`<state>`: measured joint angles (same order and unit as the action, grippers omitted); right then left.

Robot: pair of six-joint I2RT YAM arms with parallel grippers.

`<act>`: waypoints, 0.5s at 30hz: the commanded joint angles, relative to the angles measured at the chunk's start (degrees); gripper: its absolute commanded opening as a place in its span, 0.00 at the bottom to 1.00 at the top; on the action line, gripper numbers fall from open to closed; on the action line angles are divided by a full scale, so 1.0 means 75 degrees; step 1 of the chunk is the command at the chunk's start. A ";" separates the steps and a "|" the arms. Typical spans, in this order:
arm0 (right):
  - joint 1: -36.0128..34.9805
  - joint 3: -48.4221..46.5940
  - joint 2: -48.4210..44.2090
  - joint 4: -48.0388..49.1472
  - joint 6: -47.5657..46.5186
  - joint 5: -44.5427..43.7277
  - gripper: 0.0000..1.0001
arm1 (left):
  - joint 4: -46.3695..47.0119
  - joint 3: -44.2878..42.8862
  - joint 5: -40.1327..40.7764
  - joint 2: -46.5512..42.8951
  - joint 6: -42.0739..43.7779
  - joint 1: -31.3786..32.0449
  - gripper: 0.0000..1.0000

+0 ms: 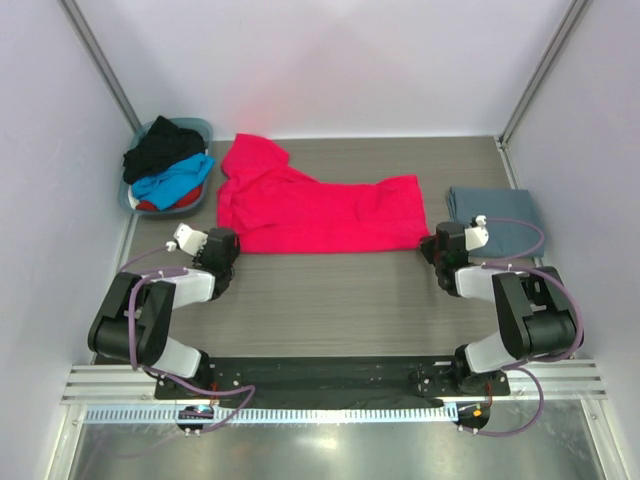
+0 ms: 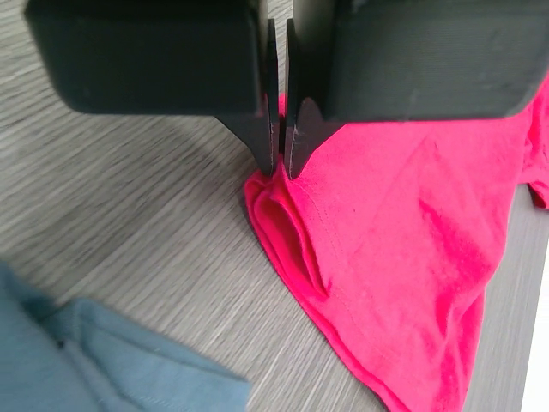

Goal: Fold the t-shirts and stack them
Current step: Fold the tshirt

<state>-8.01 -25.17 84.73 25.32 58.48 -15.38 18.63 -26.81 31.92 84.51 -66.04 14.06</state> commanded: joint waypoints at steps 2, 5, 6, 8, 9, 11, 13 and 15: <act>0.0282 0.0156 -0.0340 0.0069 0.0183 -0.0060 0.01 | -0.0292 -0.0187 0.0747 -0.0206 -0.0042 -0.0047 0.50; 0.0458 0.0215 -0.0445 0.0046 0.0218 0.0058 0.01 | -0.0527 -0.0293 0.0783 -0.0112 -0.0042 -0.0070 0.53; 0.0505 0.0227 -0.0504 0.0046 0.0219 0.0070 0.01 | -0.0516 -0.0270 0.0771 -0.0100 -0.0042 -0.0094 0.53; 0.0634 0.0250 -0.0563 -0.0013 0.0230 0.0140 0.01 | -0.0481 -0.0234 0.0759 -0.0100 -0.0042 -0.0129 0.52; 0.0669 0.0274 -0.0644 -0.0013 0.0253 0.0210 0.01 | -0.0457 -0.0234 0.0759 -0.0100 -0.0007 -0.0187 0.52; 0.0751 0.0332 -0.0715 -0.0025 0.0265 0.0234 0.01 | -0.0422 -0.0199 0.0759 -0.0100 0.0005 -0.0281 0.50; 0.0903 0.0344 -0.0797 -0.0060 0.0289 0.0327 0.01 | -0.0352 -0.0152 0.0782 -0.0158 0.0075 -0.0340 0.45; 0.1206 0.0356 -0.0867 -0.0130 0.0312 0.0514 0.01 | -0.0468 -0.0129 0.0946 -0.0275 0.0110 -0.0375 0.39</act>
<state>-1.65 -22.70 80.42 24.03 60.14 -11.29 16.27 -27.64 34.30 84.29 -66.50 12.14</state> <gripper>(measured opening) 0.041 0.404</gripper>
